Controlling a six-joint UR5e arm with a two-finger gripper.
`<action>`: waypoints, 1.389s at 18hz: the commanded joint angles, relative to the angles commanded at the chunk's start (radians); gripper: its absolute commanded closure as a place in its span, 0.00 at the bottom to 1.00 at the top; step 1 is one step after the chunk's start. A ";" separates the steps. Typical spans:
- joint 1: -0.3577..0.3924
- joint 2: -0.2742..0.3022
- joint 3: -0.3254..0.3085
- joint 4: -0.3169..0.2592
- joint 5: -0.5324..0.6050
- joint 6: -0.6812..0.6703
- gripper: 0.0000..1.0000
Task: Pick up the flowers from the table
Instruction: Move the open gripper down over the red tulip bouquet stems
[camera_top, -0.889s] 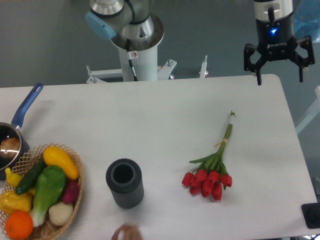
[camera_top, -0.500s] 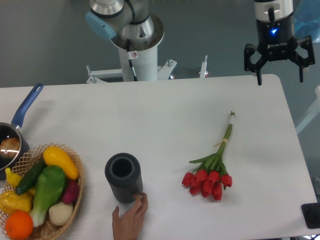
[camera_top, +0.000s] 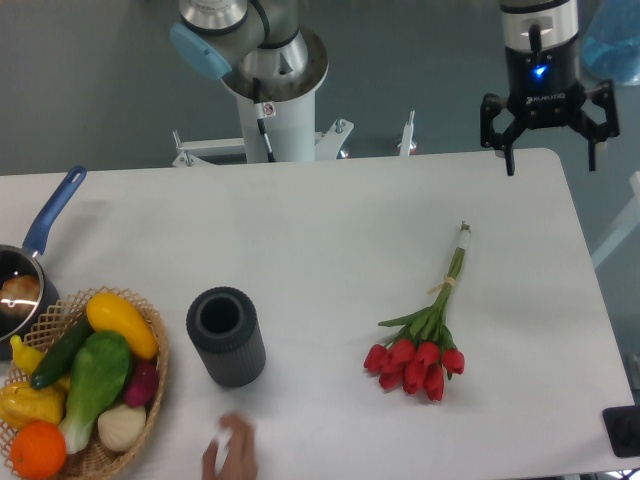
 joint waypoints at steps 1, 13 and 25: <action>-0.003 0.003 -0.021 0.000 0.002 -0.014 0.00; -0.089 -0.143 -0.081 -0.006 0.002 -0.132 0.00; -0.149 -0.294 -0.068 0.003 0.003 -0.121 0.00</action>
